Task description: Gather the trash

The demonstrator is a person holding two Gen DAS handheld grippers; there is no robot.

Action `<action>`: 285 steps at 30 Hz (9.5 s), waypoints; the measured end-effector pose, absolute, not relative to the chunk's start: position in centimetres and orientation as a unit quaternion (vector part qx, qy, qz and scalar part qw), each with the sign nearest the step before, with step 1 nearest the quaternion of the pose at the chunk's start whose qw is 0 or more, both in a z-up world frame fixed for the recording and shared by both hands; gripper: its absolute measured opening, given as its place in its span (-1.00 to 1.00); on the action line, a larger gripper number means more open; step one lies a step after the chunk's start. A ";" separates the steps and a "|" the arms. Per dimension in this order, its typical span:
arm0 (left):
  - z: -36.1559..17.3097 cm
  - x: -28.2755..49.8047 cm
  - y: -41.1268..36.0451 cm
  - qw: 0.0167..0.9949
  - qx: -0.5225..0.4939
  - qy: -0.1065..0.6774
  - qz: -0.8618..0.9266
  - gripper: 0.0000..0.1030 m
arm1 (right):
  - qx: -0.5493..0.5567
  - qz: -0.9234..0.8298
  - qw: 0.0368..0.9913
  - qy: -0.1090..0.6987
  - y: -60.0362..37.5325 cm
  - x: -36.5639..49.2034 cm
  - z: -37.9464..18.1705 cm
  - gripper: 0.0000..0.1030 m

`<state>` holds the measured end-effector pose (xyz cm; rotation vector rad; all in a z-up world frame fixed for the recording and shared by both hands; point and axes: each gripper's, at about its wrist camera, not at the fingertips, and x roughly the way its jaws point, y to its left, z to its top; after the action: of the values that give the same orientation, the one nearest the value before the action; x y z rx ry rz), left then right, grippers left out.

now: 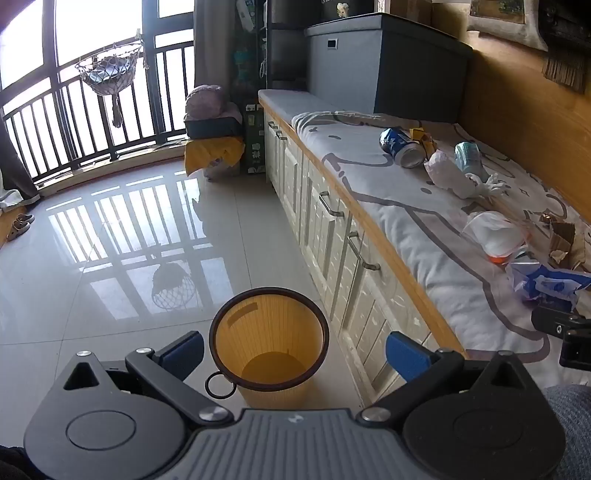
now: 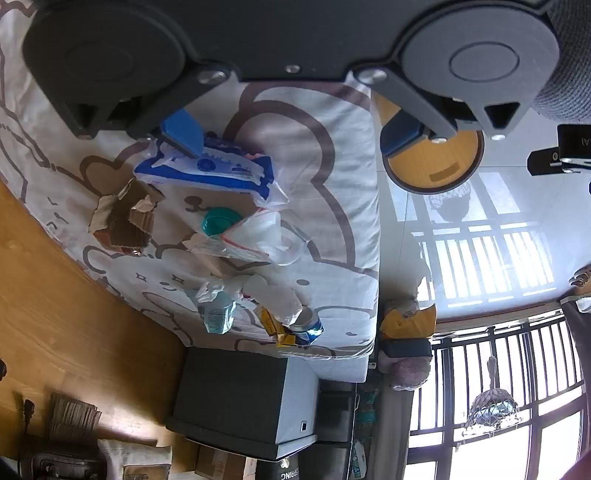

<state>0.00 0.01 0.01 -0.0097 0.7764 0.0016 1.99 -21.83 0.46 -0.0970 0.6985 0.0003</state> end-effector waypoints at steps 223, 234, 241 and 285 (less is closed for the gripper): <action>4.0 10.6 -12.1 0.919 0.168 0.240 -0.265 -0.80 | -0.149 0.039 0.937 0.314 -27.5 5.1 3.8 -0.97; 6.1 8.3 -6.9 0.937 0.108 0.249 -0.219 -0.80 | -0.066 0.038 0.951 0.298 -25.2 5.2 6.0 -0.97; 6.7 7.9 -3.5 0.945 0.088 0.255 -0.184 -0.80 | -0.050 0.063 0.951 0.298 -22.4 6.4 6.2 -0.97; -6.2 18.2 10.9 0.919 -0.008 0.392 -0.029 -0.80 | -0.057 0.226 0.871 0.432 -5.5 24.0 -7.5 -0.98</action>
<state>18.16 10.85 -6.19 -0.0172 0.8067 -0.0602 24.01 -5.45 -7.45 -0.1187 0.9040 0.4716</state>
